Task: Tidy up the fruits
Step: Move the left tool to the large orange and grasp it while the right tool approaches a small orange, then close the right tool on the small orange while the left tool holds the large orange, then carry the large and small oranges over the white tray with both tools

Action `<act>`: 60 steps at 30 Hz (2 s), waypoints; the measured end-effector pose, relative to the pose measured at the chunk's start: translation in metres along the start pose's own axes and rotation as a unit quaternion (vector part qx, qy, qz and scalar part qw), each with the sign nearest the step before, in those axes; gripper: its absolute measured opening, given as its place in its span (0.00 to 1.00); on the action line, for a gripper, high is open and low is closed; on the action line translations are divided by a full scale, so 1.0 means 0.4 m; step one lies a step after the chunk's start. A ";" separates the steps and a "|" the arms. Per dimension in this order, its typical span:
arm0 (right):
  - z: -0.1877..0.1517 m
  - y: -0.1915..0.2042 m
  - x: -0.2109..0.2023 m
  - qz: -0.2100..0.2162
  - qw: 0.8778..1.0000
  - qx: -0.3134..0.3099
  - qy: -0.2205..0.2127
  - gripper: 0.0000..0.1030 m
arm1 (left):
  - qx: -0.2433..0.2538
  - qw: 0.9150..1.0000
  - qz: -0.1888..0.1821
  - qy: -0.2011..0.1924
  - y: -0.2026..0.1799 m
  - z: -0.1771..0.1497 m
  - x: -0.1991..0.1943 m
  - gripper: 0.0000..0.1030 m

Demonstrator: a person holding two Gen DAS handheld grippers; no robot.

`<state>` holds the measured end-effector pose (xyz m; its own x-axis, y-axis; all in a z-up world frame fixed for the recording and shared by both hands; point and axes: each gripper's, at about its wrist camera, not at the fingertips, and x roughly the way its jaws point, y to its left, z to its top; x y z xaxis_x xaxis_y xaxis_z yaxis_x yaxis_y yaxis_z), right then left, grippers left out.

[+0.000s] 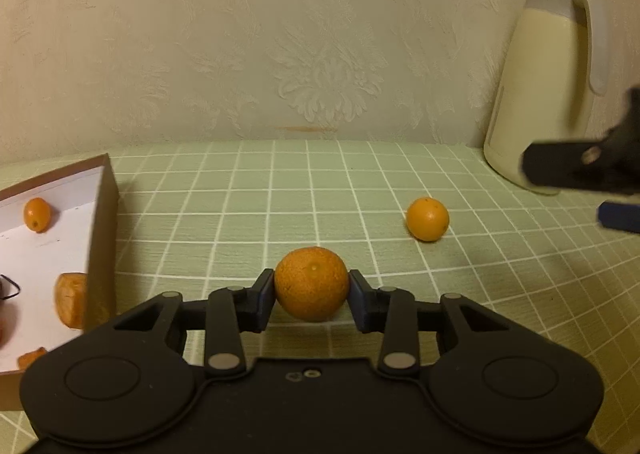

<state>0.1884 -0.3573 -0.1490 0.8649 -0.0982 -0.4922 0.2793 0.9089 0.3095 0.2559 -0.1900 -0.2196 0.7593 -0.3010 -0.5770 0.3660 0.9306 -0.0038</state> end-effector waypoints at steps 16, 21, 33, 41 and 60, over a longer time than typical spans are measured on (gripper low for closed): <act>0.005 0.087 0.210 -0.017 0.996 -0.040 0.079 0.74 | -0.005 1.000 0.014 -0.013 0.086 0.016 -0.085 0.28; -0.002 0.089 0.231 -0.032 0.995 -0.038 0.089 0.74 | -0.005 1.000 0.010 -0.012 0.098 0.016 -0.095 0.28; 0.000 0.102 0.289 -0.046 0.991 -0.043 0.115 0.61 | -0.006 1.000 0.010 -0.005 0.102 0.013 -0.103 0.28; -0.008 0.114 0.294 -0.054 0.990 -0.068 0.114 0.34 | -0.005 1.000 0.011 -0.004 0.098 0.013 -0.099 0.28; -0.032 0.115 0.178 -0.013 0.991 -0.079 0.109 0.31 | 0.004 1.000 0.007 0.001 0.085 0.009 -0.111 0.28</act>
<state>0.2575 -0.3175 -0.1802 0.7427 -0.0489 -0.6678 0.2174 0.9609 0.1714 0.2367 -0.1459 -0.1911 0.7637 -0.2877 -0.5779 0.3597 0.9330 0.0108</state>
